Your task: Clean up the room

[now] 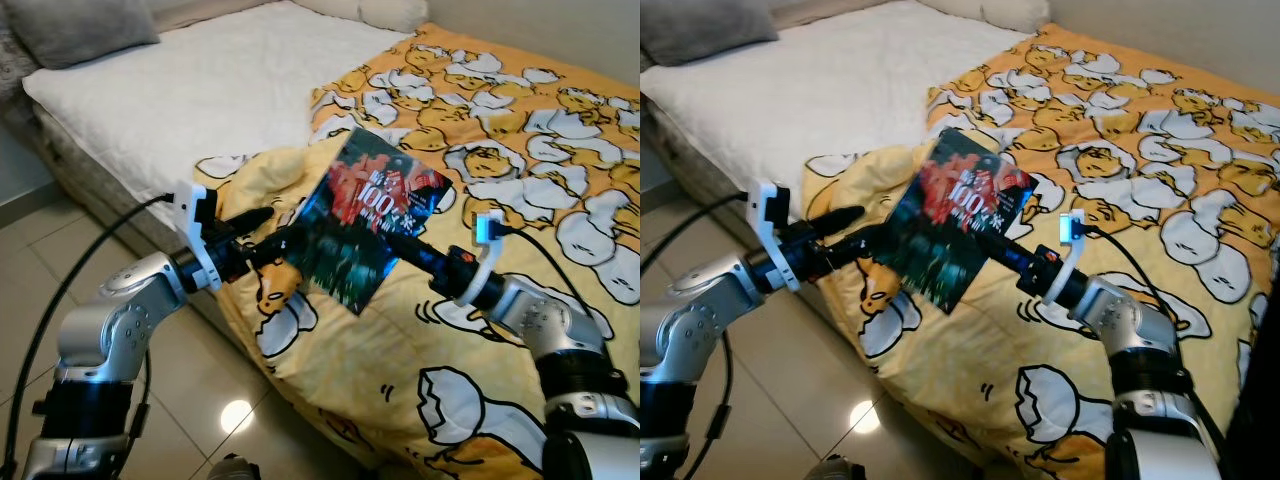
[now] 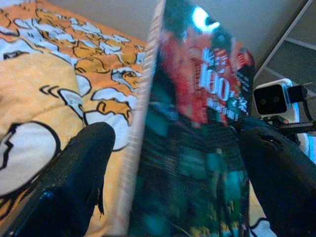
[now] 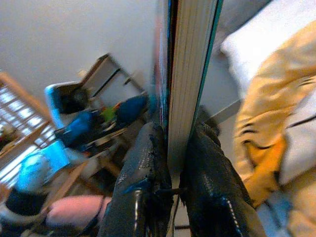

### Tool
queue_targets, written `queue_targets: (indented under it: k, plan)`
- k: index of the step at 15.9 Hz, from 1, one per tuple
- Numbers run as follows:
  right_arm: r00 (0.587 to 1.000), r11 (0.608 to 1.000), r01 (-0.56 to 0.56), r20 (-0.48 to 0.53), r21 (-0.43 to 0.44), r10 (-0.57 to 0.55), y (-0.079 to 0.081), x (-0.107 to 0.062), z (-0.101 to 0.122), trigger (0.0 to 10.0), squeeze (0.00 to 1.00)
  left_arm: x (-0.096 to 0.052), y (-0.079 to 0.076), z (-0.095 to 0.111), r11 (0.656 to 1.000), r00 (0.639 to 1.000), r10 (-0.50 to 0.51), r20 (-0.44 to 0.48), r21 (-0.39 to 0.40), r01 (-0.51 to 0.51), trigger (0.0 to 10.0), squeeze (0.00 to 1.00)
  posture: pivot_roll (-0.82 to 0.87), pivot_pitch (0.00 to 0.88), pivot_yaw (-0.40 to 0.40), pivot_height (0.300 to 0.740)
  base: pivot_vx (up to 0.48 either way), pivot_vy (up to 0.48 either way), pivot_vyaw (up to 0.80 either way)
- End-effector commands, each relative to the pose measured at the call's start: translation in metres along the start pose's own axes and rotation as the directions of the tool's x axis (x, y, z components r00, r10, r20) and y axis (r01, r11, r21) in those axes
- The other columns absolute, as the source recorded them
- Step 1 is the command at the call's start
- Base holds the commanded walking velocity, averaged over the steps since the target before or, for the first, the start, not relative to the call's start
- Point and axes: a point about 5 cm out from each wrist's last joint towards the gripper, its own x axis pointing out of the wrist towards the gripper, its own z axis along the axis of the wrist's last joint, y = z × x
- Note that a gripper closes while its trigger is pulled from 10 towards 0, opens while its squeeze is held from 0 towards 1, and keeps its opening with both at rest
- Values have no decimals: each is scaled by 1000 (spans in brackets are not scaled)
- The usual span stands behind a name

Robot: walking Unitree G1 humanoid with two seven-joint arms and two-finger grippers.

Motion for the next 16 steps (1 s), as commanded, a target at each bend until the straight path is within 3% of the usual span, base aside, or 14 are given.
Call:
queue_targets:
  k: [1, 3, 6, 7, 8, 12, 16]
  plan:
    - [996, 996, -89, -13, -22, 89, 12, 3, 7, 0, 0, 6, -2, 6, 998, 998, -51, 23, -43, 52, 10000, 0, -35, 0, 2, 740, 0, 0, 0]
    - [984, 985, -172, -49, 0, 172, 24, 6, 4, 0, 0, 11, -2, 0, 996, 997, -77, 4, -39, 77, 10000, 0, -35, 0, 1, 740, 0, 0, 0]
    - [972, 976, -217, -84, 21, 219, 31, 8, -2, 0, 0, 13, 3, -5, 987, 996, -74, 41, -142, 80, 10000, 0, -38, 0, -4, 740, 0, 0, 0]
    - [971, 975, -223, -85, 26, 224, 31, 9, -2, 0, 0, 12, 1, -5, 983, 995, -94, 44, -151, 100, 7333, 0, -38, 0, -3, 740, 0, 0, 0]
    - [969, 973, -228, -88, 33, 230, 34, 9, -2, 0, 0, 7, -3, -6, 972, 989, -143, 44, -184, 149, 0, 0, -42, 0, 1, 740, 0, 0, 0]
    - [964, 969, -243, -105, 32, 245, 37, 9, -2, 0, 0, 0, -16, -8, 953, 971, -240, 23, -188, 239, 0, 0, -41, 0, 8, 740, 0, 0, 0]
    - [961, 968, -247, -120, 37, 250, 38, 7, -6, 0, 0, -9, -21, -17, 950, 960, -269, -84, -188, 250, 0, 0, -31, 0, -2, 740, 0, 0, 0]
